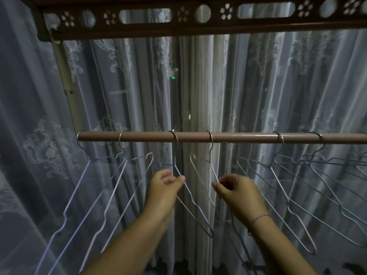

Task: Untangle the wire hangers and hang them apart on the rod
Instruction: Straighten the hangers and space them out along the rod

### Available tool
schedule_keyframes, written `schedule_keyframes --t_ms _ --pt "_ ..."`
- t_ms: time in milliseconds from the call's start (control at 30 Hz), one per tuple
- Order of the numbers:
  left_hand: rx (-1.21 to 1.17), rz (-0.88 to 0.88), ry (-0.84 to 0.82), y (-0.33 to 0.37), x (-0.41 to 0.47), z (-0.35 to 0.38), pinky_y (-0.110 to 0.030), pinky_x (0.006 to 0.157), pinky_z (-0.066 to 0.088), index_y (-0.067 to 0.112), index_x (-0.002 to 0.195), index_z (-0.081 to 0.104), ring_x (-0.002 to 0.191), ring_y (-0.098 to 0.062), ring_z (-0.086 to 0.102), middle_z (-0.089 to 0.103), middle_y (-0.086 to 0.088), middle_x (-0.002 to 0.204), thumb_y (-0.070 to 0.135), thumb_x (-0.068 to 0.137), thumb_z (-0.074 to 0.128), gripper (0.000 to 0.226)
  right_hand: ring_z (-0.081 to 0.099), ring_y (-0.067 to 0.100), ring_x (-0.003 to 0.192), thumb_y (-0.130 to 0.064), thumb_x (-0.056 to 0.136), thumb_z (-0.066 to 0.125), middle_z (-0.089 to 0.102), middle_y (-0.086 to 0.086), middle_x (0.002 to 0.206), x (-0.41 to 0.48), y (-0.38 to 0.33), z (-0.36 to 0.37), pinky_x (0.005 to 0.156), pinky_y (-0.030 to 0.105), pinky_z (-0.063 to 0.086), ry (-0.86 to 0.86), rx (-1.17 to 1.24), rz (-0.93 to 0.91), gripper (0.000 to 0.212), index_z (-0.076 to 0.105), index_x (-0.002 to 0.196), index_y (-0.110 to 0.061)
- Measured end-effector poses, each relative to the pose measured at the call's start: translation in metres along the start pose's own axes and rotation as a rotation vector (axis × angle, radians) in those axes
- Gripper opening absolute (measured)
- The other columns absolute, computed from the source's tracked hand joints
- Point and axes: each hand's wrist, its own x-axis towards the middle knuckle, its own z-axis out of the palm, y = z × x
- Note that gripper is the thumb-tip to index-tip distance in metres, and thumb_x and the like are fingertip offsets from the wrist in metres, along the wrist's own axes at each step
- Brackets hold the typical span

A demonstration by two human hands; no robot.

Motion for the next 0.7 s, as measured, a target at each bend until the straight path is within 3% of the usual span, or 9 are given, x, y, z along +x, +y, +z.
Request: schedule_keyframes --t_ms 167,267,433,600,700 --pt "0.032 0.13 0.077 0.004 -0.019 -0.006 -0.029 0.086 0.038 0.02 0.129 0.04 0.108 -0.018 0.05 0.048 -0.003 0.12 0.019 0.082 0.067 0.054 0.063 0.006 0.076 -0.033 0.083 0.061 0.069 -0.005 0.08 -0.011 -0.003 -0.011 0.075 0.027 0.055 0.015 0.042 0.011 0.013 0.068 0.086 -0.023" --pt "0.063 0.252 0.077 0.007 -0.029 -0.006 -0.023 0.082 0.039 0.03 0.12 0.043 0.112 -0.014 0.047 0.046 0.001 0.122 0.02 0.082 0.066 0.046 0.062 0.003 0.078 -0.029 0.083 0.062 0.068 -0.007 0.08 -0.022 -0.006 -0.023 0.074 0.022 0.053 0.075 0.05 0.003 0.011 0.068 0.088 -0.022" --pt "0.086 0.378 -0.116 0.018 -0.054 0.015 -0.013 0.072 0.04 0.024 0.105 0.059 0.098 -0.007 0.055 0.057 0.002 0.108 0.018 0.085 0.061 0.021 0.061 0.001 0.077 -0.024 0.083 0.062 0.066 -0.01 0.081 -0.042 0.005 -0.056 0.069 0.013 0.047 0.227 0.053 0.008 0.01 0.066 0.092 -0.022" --pt "0.036 0.306 -0.299 0.019 -0.077 0.061 -0.015 0.075 0.048 0.022 0.094 0.063 0.089 -0.012 0.062 0.067 -0.001 0.095 0.013 0.086 0.059 0.013 0.062 0.009 0.076 -0.022 0.082 0.065 0.067 -0.001 0.083 -0.051 0.034 -0.096 0.071 0.023 0.049 0.404 -0.006 0.07 0.011 0.068 0.092 -0.017" --pt "0.033 0.262 -0.373 0.02 -0.083 0.093 -0.023 0.087 0.051 0.019 0.102 0.063 0.093 -0.013 0.064 0.068 -0.003 0.098 0.013 0.087 0.058 0.016 0.061 0.018 0.082 -0.023 0.081 0.066 0.062 0.005 0.094 -0.046 0.058 -0.12 0.075 0.028 0.048 0.473 -0.099 0.11 0.017 0.068 0.095 -0.014"
